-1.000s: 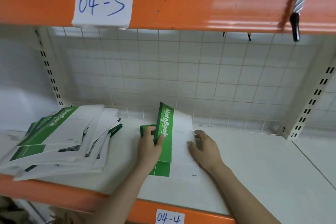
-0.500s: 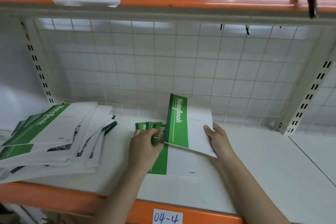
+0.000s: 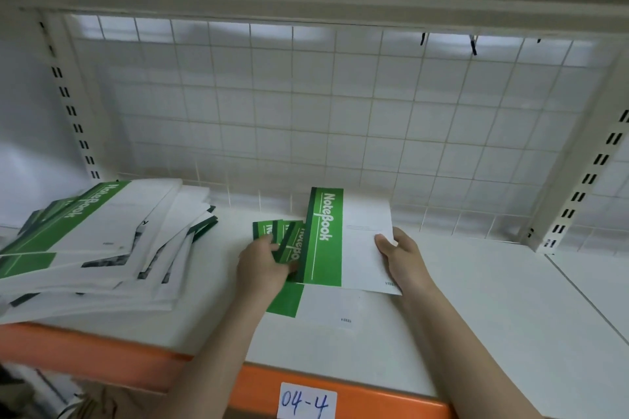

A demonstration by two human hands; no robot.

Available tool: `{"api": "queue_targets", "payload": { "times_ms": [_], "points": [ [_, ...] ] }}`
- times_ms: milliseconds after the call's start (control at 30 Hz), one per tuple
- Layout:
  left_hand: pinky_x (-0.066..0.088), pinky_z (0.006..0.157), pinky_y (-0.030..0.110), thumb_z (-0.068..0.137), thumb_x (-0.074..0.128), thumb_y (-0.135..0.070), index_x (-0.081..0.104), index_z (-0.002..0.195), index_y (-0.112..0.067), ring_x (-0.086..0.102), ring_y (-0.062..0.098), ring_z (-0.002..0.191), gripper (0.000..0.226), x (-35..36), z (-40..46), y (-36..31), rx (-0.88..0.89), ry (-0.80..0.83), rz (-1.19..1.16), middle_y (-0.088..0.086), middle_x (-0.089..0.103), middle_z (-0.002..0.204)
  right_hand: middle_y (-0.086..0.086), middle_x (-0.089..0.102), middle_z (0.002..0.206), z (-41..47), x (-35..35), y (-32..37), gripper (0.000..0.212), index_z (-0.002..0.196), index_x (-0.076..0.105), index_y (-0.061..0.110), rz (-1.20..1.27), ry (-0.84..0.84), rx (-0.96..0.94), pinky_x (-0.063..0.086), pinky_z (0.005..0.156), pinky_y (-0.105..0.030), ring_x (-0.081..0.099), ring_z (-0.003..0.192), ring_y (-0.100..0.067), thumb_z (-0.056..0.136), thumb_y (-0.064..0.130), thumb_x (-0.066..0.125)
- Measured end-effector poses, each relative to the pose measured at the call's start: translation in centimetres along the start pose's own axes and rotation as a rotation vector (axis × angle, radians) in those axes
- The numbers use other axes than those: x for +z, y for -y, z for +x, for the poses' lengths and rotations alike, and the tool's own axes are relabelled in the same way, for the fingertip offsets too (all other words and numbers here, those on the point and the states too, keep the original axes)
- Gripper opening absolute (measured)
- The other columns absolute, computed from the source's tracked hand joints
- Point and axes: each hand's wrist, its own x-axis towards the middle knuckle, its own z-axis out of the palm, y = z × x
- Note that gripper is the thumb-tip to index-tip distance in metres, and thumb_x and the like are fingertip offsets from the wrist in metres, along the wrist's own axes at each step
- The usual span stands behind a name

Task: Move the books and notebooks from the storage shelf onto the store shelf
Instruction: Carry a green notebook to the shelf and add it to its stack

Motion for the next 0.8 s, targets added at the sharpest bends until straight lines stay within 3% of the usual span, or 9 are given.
{"api": "queue_targets", "payload": {
  "times_ms": [67,267,400,533,800],
  "points": [
    [0.044,0.092,0.032,0.077,0.074,-0.003,0.044,0.138,-0.004,0.055,0.026,0.118,0.068,-0.1,0.4,0.2,-0.029,-0.004,-0.055,0.008,0.057,0.131,-0.002,0.066,0.079,0.0,0.2,-0.1,0.014,0.097,0.059,0.01,-0.002,0.011,-0.005,0.049,0.05,-0.016,0.062,0.06,-0.01,0.097,0.005,0.046],
    [0.045,0.091,0.03,0.08,0.06,0.002,0.052,0.13,-0.005,0.059,0.025,0.11,0.051,0.7,0.9,0.2,-0.038,-0.013,0.005,0.006,0.063,0.123,0.001,0.066,0.078,0.1,0.6,-0.2,0.018,0.09,0.059,0.015,-0.015,0.044,-0.032,0.049,0.05,-0.015,0.063,0.055,-0.004,0.097,0.004,0.046],
    [0.048,0.091,0.039,0.081,0.064,-0.009,0.064,0.116,-0.01,0.057,0.027,0.106,0.034,1.0,0.5,0.6,0.107,-0.077,0.155,0.009,0.064,0.113,-0.003,0.065,0.082,0.5,0.3,-0.4,0.014,0.097,0.06,0.011,-0.033,0.019,-0.028,0.049,0.051,-0.016,0.061,0.065,-0.014,0.096,0.005,0.047],
    [0.047,0.083,0.039,0.081,0.065,-0.033,0.064,0.11,-0.012,0.049,0.029,0.104,0.036,0.2,0.2,1.2,0.208,-0.062,0.512,0.011,0.054,0.111,-0.002,0.064,0.084,0.7,0.2,-0.4,0.014,0.103,0.059,0.009,-0.022,-0.009,-0.04,0.047,0.048,-0.013,0.06,0.066,-0.013,0.097,0.006,0.047],
    [0.041,0.057,0.029,0.078,0.072,-0.032,0.06,0.093,-0.01,0.059,0.027,0.071,0.03,-0.5,0.2,0.6,0.111,-0.148,0.299,0.007,0.063,0.081,-0.002,0.066,0.085,0.5,0.1,-0.5,0.015,0.104,0.059,0.011,0.033,0.008,-0.039,0.049,0.049,-0.015,0.062,0.067,-0.013,0.098,0.008,0.046]
  ]
}}
